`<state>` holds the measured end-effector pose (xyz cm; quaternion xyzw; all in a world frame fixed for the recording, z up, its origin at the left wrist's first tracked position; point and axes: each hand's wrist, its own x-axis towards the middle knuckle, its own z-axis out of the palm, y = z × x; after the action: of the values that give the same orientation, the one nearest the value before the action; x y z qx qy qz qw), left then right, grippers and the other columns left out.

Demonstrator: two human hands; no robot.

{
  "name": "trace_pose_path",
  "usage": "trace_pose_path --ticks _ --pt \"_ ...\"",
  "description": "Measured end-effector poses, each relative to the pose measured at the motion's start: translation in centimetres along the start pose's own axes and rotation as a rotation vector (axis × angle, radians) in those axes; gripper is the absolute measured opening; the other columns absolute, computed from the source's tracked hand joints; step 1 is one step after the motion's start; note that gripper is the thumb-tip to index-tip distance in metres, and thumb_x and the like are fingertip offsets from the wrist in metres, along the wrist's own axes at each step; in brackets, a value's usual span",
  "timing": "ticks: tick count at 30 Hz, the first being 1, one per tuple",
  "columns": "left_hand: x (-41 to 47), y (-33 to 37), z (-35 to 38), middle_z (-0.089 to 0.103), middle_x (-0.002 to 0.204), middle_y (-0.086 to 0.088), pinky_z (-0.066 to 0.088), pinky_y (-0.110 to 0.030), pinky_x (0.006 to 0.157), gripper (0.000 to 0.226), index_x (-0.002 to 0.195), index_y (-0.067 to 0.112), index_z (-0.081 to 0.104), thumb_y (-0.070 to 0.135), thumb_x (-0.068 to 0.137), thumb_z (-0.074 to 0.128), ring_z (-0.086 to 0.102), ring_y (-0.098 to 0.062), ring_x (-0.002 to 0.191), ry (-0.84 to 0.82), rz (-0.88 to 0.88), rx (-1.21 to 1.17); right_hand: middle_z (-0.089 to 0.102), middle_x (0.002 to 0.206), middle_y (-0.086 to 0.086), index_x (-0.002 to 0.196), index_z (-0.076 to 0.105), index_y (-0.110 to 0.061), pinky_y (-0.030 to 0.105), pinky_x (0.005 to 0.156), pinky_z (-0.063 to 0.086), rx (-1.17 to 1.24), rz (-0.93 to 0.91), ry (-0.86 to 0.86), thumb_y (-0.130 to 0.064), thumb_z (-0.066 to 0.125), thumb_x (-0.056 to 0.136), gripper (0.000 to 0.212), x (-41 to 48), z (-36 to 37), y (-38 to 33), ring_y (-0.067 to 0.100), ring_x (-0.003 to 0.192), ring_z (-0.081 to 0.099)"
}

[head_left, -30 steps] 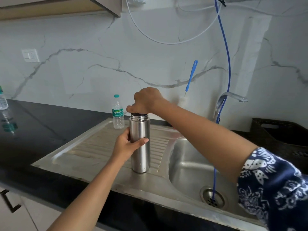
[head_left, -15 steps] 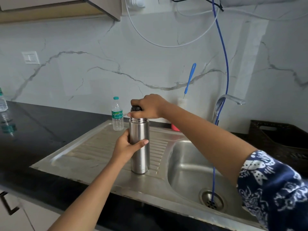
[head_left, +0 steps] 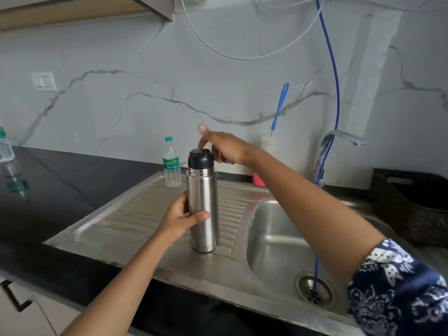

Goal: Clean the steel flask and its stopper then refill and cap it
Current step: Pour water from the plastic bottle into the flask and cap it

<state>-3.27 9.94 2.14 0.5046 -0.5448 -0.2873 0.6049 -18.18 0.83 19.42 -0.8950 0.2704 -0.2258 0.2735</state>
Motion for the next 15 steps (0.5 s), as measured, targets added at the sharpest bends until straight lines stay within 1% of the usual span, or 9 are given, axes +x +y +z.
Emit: trace_pose_path --ticks 1,2,3,4,5,7,9,13,15 --pt "-0.1 -0.3 -0.2 0.070 0.110 0.008 0.052 -0.024 0.085 0.093 0.116 0.030 0.055 0.061 0.036 0.089 0.065 -0.012 0.106 -0.007 -0.015 -0.004 0.051 0.065 -0.001 0.096 0.060 -0.023 0.023 0.052 0.038 0.105 0.034 0.093 -0.064 0.020 0.095 0.057 0.7 0.1 2.0 0.011 0.055 0.045" --pt "-0.1 -0.6 -0.3 0.071 0.109 0.007 0.052 -0.024 0.085 0.094 0.117 0.028 0.055 0.060 0.035 0.090 0.065 -0.013 0.106 -0.008 -0.025 -0.005 0.055 0.069 0.001 0.103 0.061 -0.018 0.023 0.050 0.039 0.098 0.073 0.144 -0.056 0.029 0.097 0.050 1.6 0.7 4.2 0.012 0.055 0.047" --pt "-0.1 -0.8 -0.4 0.071 0.109 0.006 0.052 -0.024 0.084 0.095 0.117 0.027 0.055 0.059 0.035 0.091 0.066 -0.014 0.105 -0.010 -0.028 -0.003 0.060 0.078 0.003 0.110 0.060 -0.014 0.023 0.052 0.042 0.010 0.114 0.129 -0.044 0.040 0.098 0.037 2.3 1.8 6.6 0.012 0.059 0.051" --pt "-0.1 -0.9 -0.4 0.072 0.108 0.006 0.052 -0.024 0.083 0.095 0.117 0.025 0.055 0.058 0.035 0.091 0.066 -0.014 0.104 -0.014 -0.030 -0.001 0.062 0.093 0.005 0.116 0.057 -0.013 0.024 0.057 0.046 -0.091 0.149 0.044 -0.031 0.051 0.095 0.029 3.1 3.4 9.1 0.014 0.070 0.057" --pt "-0.1 -1.1 -0.4 0.072 0.107 0.006 0.052 -0.023 0.082 0.095 0.116 0.023 0.056 0.058 0.035 0.091 0.066 -0.013 0.103 -0.019 -0.031 0.000 0.061 0.111 0.007 0.124 0.054 -0.013 0.026 0.069 0.050 -0.157 0.169 -0.076 -0.024 0.059 0.091 0.035 3.7 5.0 11.1 0.018 0.088 0.060" --pt "-0.1 -1.4 -0.4 0.072 0.107 0.007 0.052 -0.022 0.082 0.095 0.116 0.021 0.056 0.058 0.036 0.091 0.067 -0.012 0.102 -0.028 -0.038 0.002 0.051 0.136 0.006 0.138 0.044 -0.017 0.036 0.098 0.044 -0.212 0.120 -0.265 -0.024 0.070 0.083 0.061 5.1 8.5 14.0 0.023 0.119 0.051" --pt "-0.1 -1.7 -0.5 0.072 0.107 0.007 0.052 -0.022 0.082 0.094 0.116 0.019 0.056 0.058 0.037 0.091 0.067 -0.012 0.101 -0.031 -0.042 0.009 0.051 0.136 0.002 0.140 0.042 -0.024 0.042 0.104 0.042 -0.233 0.062 -0.348 -0.030 0.073 0.078 0.069 7.0 11.7 16.1 0.021 0.122 0.050" --pt "0.1 -2.1 -0.6 0.072 0.109 0.003 0.052 -0.026 0.084 0.095 0.118 0.018 0.056 0.057 0.039 0.091 0.067 -0.015 0.103 -0.023 -0.038 0.016 0.059 0.124 0.007 0.127 0.055 -0.014 0.034 0.097 0.042 -0.299 0.026 -0.408 -0.017 0.070 0.085 0.045 7.2 13.1 14.6 0.022 0.111 0.055" --pt "0.2 -2.1 -0.6 0.072 0.110 0.002 0.053 -0.028 0.085 0.094 0.119 0.019 0.055 0.056 0.040 0.090 0.066 -0.016 0.103 -0.020 -0.036 0.022 0.062 0.117 0.005 0.121 0.060 -0.013 0.040 0.098 0.045 -0.316 -0.012 -0.392 -0.017 0.071 0.083 0.040 7.7 13.2 15.0 0.022 0.105 0.056"
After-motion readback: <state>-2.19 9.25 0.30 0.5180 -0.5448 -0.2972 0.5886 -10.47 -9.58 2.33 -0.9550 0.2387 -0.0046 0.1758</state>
